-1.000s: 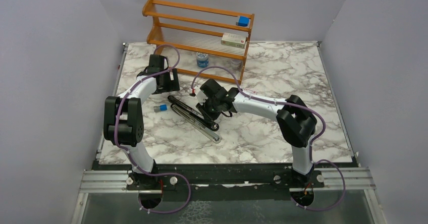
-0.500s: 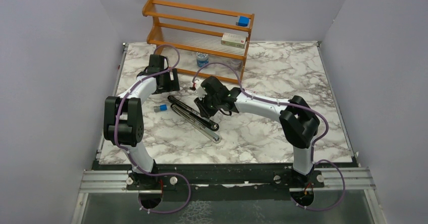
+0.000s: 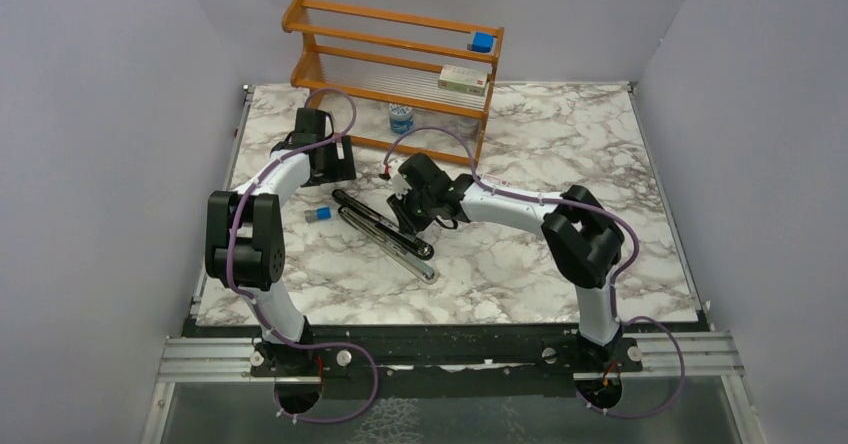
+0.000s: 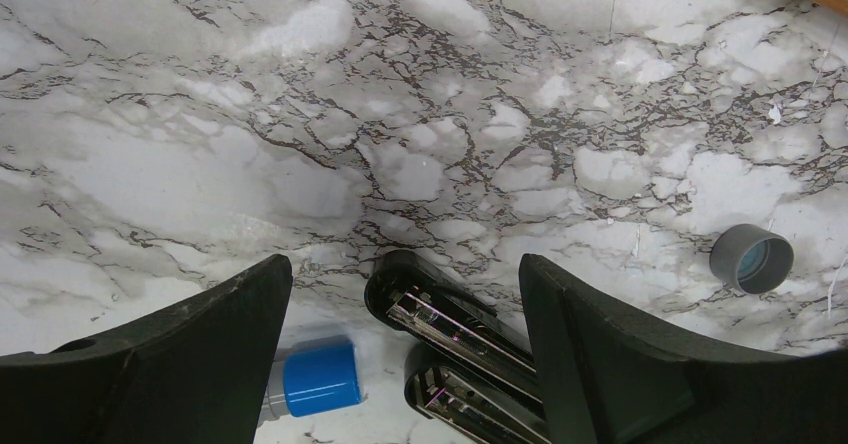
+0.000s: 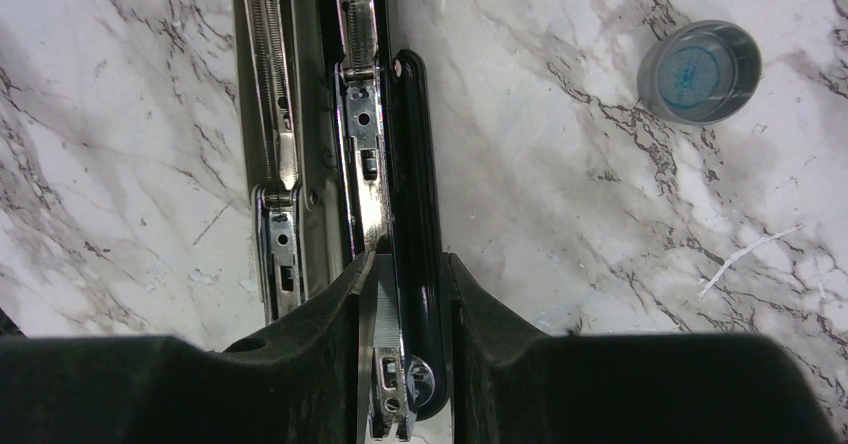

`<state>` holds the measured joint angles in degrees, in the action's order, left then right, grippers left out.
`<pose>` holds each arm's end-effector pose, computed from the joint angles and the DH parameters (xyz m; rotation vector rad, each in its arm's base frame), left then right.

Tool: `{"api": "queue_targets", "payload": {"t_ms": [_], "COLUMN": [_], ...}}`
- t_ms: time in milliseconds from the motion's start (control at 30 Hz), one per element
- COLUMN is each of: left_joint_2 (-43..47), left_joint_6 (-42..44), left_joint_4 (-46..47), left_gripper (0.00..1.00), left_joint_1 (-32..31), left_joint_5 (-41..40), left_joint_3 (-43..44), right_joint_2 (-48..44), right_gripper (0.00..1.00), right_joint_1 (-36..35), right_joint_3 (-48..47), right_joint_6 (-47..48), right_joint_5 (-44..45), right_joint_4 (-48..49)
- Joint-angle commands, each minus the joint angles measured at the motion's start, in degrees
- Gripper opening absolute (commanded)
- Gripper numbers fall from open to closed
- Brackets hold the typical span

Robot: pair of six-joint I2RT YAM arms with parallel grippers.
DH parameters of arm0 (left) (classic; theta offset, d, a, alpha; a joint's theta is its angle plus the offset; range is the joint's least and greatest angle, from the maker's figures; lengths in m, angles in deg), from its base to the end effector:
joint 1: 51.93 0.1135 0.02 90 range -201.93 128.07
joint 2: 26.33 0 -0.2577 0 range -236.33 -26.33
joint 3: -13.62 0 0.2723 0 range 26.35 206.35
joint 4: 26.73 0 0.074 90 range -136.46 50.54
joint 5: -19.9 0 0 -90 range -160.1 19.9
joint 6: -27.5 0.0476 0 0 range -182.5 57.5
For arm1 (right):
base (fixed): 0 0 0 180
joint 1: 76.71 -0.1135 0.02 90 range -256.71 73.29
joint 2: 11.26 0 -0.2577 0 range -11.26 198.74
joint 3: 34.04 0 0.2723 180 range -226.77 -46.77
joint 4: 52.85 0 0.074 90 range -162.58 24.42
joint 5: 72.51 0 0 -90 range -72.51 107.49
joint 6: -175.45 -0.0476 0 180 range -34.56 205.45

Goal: Load the staples into the stapler
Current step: Adjust the staple in the stapler.

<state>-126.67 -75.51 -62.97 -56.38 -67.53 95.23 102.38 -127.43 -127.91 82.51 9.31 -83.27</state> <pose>0.3926 -0.0327 0.1800 -0.1715 2.5324 -0.1779 0.2842 0.3581 0.1644 -1.0819 2.2812 0.5735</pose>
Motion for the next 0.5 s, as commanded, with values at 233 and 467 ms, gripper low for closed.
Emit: {"api": "queue_targets", "payload": {"t_ms": [233,467], "left_joint_2": [0.0,-0.1], "left_joint_6": [0.3,0.3], "left_joint_4": [-0.4,-0.4], "left_gripper": [0.87,0.87], "left_joint_1": [0.3,0.3], "left_joint_5": [1.3,1.3], "left_joint_3": [1.7,1.7], "right_joint_2": [0.9,-1.5], "right_gripper": [0.32,0.32], "right_joint_1": [0.3,0.3], "right_joint_3": [1.0,4.1], "right_joint_6": [-0.3,0.0], "right_joint_5": [1.5,1.9], "right_joint_4": [-1.3,-4.0]}}
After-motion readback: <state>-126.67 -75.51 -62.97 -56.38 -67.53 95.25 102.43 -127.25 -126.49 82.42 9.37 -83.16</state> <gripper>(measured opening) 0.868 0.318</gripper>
